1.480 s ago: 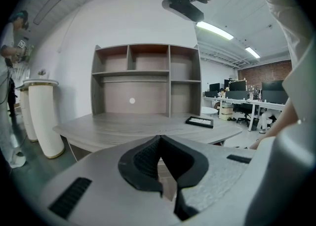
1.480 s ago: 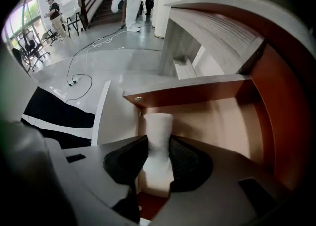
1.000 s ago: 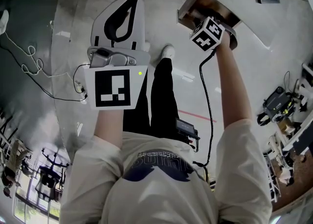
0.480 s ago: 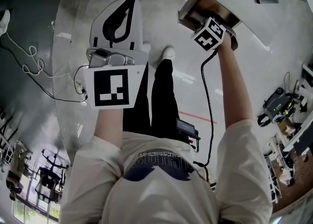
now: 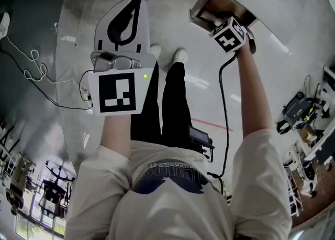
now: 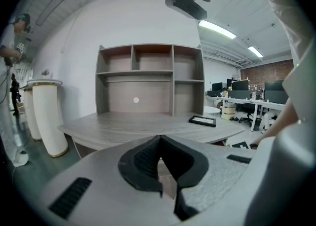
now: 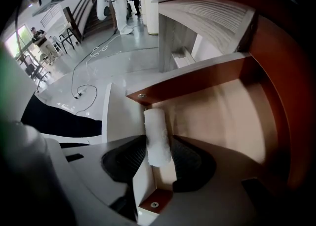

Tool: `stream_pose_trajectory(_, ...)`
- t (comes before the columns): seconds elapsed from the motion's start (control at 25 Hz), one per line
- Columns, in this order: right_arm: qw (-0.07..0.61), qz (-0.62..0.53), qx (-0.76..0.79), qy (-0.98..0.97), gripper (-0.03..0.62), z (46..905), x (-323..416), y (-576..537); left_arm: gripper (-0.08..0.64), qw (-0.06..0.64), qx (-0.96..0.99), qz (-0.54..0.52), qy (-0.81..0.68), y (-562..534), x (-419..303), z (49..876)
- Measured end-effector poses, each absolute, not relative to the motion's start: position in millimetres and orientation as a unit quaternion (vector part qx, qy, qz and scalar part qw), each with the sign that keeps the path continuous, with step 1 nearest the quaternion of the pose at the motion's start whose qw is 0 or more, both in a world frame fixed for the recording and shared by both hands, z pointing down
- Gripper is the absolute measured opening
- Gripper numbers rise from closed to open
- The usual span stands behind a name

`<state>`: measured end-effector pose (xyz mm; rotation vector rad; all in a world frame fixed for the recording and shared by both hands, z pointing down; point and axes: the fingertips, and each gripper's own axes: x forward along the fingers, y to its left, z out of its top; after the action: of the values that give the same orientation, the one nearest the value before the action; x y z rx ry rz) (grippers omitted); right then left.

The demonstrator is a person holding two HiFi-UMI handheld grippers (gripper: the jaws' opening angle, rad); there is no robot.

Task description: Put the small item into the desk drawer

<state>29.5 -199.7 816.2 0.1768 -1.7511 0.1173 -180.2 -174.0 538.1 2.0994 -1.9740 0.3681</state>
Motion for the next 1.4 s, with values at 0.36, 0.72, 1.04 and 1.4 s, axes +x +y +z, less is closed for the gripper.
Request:
stream_pose_trajectory(0.36,0.627,0.048,0.085,-0.773,0.160,806.1,35.0,-199.3,0.008,0.116,0.720,0.129,-0.672,-170.7,-173.6,538.7)
stream_pose_trajectory(0.72,0.545,0.101,0.178,-0.813,0.156,742.6,37.7,-205.6,0.008,0.098,0.730,0.120,-0.666,-173.4,-162.6,501.4)
stream_pose_trajectory(1.04,0.328,0.221,0.339,-0.853,0.147,585.6,64.1,-219.9,0.008,0.044,0.753,0.083,-0.651,-195.8,-146.8,399.8)
stream_pose_trajectory(1.4,0.035,0.226,0.521,-0.822,0.133,374.7,140.2,-195.5,0.008,-0.024,0.777,0.008,-0.629,-202.6,-119.2,265.5)
